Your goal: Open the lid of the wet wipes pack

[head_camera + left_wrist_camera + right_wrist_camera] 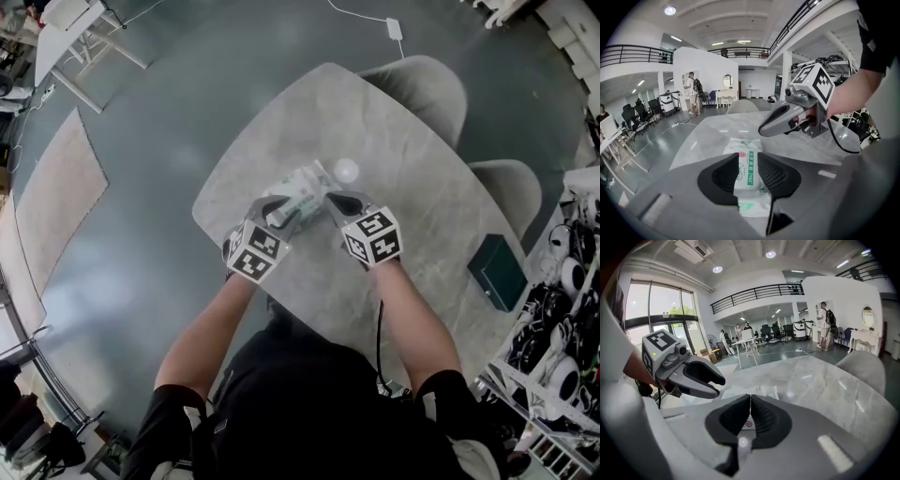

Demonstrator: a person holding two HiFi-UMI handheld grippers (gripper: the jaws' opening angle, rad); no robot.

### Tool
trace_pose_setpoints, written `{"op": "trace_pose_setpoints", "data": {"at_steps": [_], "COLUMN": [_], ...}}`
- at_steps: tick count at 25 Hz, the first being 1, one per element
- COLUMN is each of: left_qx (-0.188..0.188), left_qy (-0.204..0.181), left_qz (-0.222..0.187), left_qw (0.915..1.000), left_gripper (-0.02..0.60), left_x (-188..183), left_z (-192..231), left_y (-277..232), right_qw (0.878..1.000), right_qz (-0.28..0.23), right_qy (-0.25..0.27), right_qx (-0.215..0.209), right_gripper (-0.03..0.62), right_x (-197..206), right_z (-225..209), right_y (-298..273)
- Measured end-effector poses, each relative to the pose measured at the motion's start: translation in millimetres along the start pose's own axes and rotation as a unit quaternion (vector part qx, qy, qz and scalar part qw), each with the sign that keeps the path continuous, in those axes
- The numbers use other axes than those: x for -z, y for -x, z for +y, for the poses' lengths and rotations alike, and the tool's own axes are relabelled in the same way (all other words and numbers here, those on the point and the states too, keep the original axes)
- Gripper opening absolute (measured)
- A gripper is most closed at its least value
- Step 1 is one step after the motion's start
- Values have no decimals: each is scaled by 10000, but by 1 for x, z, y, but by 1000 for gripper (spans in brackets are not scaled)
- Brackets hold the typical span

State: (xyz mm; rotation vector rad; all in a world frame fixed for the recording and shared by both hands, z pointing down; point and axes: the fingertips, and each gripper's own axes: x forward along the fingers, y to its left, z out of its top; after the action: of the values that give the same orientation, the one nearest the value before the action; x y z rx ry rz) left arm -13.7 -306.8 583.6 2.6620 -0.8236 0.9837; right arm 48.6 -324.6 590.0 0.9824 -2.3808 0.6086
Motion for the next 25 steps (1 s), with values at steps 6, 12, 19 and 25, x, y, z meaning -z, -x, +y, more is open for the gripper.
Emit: {"op": "trace_pose_setpoints", "data": {"at_steps": [6, 12, 19, 25], "left_qx": [93, 85, -64, -210], "left_qy": [-320, -571, -1048, -1504], "left_qz": [358, 674, 900, 1057], "left_qw": [9988, 9960, 9904, 9827], "left_gripper": [155, 178, 197, 204], "left_x": [12, 27, 33, 36], "left_z": [-3, -5, -9, -11], "left_y": [-22, -35, -44, -50], "right_qw": [9993, 9972, 9964, 9971], "right_qz": [340, 691, 801, 761], "right_qy": [119, 247, 185, -3], "right_qx": [-80, -155, -188, -99], "right_gripper": [6, 55, 55, 47], "right_x": [20, 37, 46, 48], "right_z": [-15, -16, -18, -18], "right_y": [-27, -40, -45, -48]}}
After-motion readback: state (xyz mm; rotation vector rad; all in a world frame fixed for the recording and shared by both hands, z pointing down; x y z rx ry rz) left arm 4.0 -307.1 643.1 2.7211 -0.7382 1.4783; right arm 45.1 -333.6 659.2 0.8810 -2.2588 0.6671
